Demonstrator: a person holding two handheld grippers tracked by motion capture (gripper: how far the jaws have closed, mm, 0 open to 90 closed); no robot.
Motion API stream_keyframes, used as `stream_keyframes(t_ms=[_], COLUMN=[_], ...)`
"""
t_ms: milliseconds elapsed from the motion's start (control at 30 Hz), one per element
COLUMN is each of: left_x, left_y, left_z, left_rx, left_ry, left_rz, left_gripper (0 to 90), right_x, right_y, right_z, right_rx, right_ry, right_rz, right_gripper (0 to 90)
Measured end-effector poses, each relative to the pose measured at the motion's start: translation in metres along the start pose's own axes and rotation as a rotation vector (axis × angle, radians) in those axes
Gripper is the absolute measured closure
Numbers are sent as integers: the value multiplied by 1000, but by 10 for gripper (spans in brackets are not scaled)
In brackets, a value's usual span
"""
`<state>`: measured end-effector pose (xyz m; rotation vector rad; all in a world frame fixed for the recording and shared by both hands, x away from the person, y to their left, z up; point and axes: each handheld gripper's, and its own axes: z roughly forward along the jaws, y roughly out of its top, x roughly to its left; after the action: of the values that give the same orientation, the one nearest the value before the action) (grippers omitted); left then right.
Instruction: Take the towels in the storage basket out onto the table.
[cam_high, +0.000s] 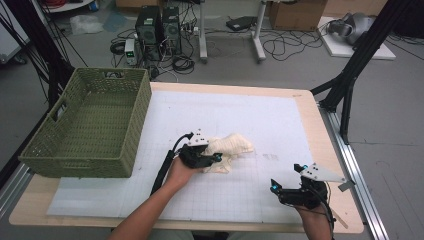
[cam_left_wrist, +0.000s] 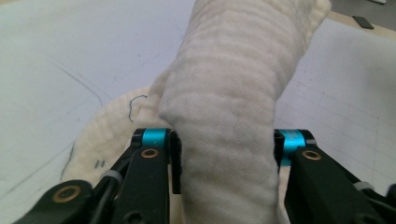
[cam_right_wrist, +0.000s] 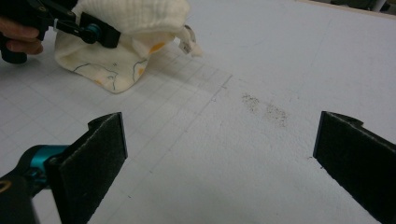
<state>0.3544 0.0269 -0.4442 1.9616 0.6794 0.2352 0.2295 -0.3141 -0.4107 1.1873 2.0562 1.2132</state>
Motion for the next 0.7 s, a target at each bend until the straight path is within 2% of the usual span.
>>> stream_keyframes(t_ms=[33,67,167,233,333,533,633,700], left_x=[1,2,4,8,15,25,22,17], left_y=[0,0,3,6,11,19,25,31], left_z=[1,0,-7,-17,-35,-60,-60,-55], left_rx=[1,3,-29,-55,-111,-157,-166,-154], left_ry=[12,27,54,69,99,118,96,68], left_rz=[-19,-34,-61,-72,-94,-85,-56,-33], left_gripper=[474,474,321,262,245,248,295,316], right_x=[-1,-1,-1,-2,-2,-1,0,1], right_y=[0,0,-1,-1,-1,0,1,1], right_z=[0,0,0,-1,-1,1,2,1], right_rx=[1,1,2,1,3,6,4,5], right_ry=[-2,-2,-4,-7,-8,-7,-6,-6], right_rz=[-2,-2,1,4,6,0,-8,-4], right_gripper=[19,19,19,19,19,19,19,19])
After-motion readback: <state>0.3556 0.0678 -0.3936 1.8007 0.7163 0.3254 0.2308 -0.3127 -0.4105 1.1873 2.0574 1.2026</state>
